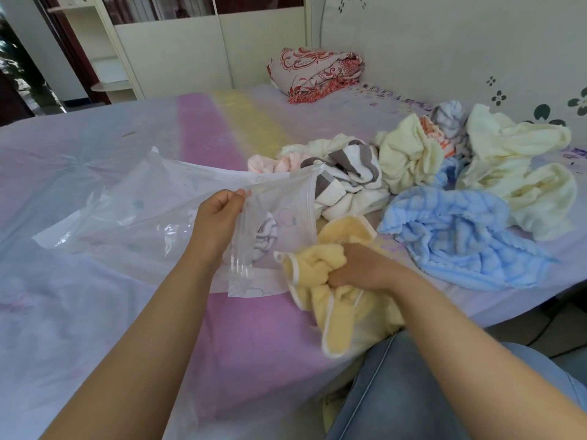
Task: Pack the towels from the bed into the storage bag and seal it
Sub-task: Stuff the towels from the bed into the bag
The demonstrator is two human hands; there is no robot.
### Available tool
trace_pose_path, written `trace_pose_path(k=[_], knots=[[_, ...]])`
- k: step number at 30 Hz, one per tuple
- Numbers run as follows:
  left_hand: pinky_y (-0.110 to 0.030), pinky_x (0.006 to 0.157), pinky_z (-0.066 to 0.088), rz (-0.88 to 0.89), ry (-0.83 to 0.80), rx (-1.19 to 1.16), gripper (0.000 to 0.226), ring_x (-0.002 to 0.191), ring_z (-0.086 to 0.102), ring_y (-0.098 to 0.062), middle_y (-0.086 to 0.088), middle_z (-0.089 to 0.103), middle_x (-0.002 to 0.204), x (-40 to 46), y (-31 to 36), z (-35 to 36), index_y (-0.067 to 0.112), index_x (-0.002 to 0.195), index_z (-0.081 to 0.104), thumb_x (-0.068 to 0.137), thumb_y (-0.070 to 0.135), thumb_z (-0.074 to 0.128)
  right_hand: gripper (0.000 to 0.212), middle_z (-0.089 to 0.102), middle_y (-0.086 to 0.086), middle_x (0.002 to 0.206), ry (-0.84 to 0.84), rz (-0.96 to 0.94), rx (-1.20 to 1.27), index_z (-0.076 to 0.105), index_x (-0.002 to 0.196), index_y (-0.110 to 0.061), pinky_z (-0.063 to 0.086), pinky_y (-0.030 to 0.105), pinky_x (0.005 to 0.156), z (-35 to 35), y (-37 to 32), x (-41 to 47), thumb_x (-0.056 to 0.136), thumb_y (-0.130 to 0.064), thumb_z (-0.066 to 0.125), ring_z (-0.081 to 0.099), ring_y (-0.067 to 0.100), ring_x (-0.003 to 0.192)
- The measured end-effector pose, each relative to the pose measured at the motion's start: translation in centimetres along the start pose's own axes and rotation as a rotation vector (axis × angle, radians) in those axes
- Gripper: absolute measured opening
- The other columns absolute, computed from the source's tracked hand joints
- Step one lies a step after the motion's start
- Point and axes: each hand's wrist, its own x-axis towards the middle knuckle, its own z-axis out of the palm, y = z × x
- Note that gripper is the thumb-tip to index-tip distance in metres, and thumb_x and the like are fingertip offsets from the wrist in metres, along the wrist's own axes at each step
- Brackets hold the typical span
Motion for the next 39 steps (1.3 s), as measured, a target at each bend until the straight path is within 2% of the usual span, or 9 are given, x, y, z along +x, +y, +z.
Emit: trace_pose_path(k=[7,11,15,19,24,27,31,36,39], knots=[[-0.034,0.081,0.035,-0.019,-0.056,0.037,0.045,0.090,0.045,-0.014,-0.003,0.053,0.091,-0.2,0.0,-0.6,0.000,0.075,0.045,0.101,0.036,0.051,0.030,0.074,-0.012,0.079,0.000,-0.400,0.740,0.070,0.087,-0.026,0.052,0.017,0.065,-6.0,-3.7,-3.2,0.083,0.002,0.058,0.068,-0.001,0.076],[-0.035,0.081,0.035,-0.057,-0.086,-0.028,0.047,0.087,0.045,-0.017,0.000,0.065,0.093,-0.8,0.4,-0.7,-0.005,0.088,0.055,0.100,0.040,0.050,0.035,0.066,-0.010,0.101,0.134,-0.246,0.440,0.057,0.117,-0.015,0.048,0.007,0.061,-3.6,-5.5,0.5,0.084,-0.006,0.062,0.065,0.014,0.101],[-0.035,0.083,0.031,-0.058,-0.144,-0.046,0.022,0.091,0.039,-0.018,0.000,0.046,0.098,-1.1,0.8,-0.8,0.022,0.096,0.056,0.098,0.044,0.051,0.059,0.059,0.009,0.114,0.269,-0.009,-0.061,0.031,0.126,-0.013,0.047,0.035,0.079,3.1,-3.4,4.2,0.082,-0.031,0.066,0.057,0.028,0.104],[-0.034,0.087,0.041,-0.034,-0.148,-0.003,0.043,0.093,0.054,-0.014,0.006,0.063,0.099,-1.0,0.4,-0.8,0.001,0.094,0.064,0.099,0.042,0.052,0.068,0.039,0.012,0.136,0.659,0.063,-0.712,0.039,0.130,-0.016,0.043,0.041,0.076,6.7,-1.7,4.8,0.081,-0.063,0.049,0.048,0.034,0.111],[-0.014,0.079,0.044,-0.018,-0.185,0.055,0.034,0.087,0.063,0.001,-0.001,0.073,0.094,-1.0,0.5,-0.6,0.018,0.070,0.063,0.101,0.028,0.053,0.094,0.049,0.005,0.110,0.258,0.265,-0.117,0.018,0.135,-0.017,0.042,0.031,0.061,4.3,-1.8,4.8,0.069,-0.058,0.070,0.058,0.022,0.088],[-0.023,0.078,0.045,0.000,-0.242,0.058,0.039,0.085,0.058,-0.018,-0.007,0.066,0.092,-1.3,0.8,-0.3,-0.008,0.089,0.061,0.100,0.029,0.054,0.058,0.058,0.006,0.083,0.231,0.238,0.091,0.039,0.115,-0.003,0.050,0.032,0.061,4.8,-3.2,6.2,0.075,-0.028,0.072,0.058,0.021,0.073],[-0.038,0.098,0.052,-0.006,-0.277,-0.052,0.039,0.104,0.067,-0.022,-0.022,0.069,0.117,-1.6,1.9,-0.6,0.001,0.111,0.070,0.096,0.033,0.055,0.020,0.048,0.006,0.062,0.159,0.140,0.528,0.048,0.077,-0.012,0.041,0.021,0.042,6.1,-6.4,8.8,0.082,0.004,0.056,0.048,0.011,0.045],[-0.020,0.084,0.054,-0.024,-0.254,-0.112,0.032,0.107,0.068,-0.013,-0.009,0.073,0.118,-1.0,2.2,-1.3,0.012,0.110,0.075,0.097,0.030,0.052,0.050,0.053,0.012,0.120,-0.105,0.027,0.930,0.045,0.134,-0.004,0.044,0.030,0.096,6.8,-7.8,9.5,0.088,0.015,0.040,0.058,0.025,0.105],[-0.024,0.085,0.054,-0.062,-0.230,-0.141,0.030,0.102,0.068,-0.013,-0.011,0.072,0.118,-0.8,1.5,-0.9,0.013,0.112,0.075,0.101,0.027,0.050,0.037,0.060,0.010,0.125,0.138,0.006,0.794,0.056,0.122,-0.007,0.055,0.024,0.071,5.0,-6.0,7.6,0.091,0.006,0.040,0.067,0.020,0.086]])
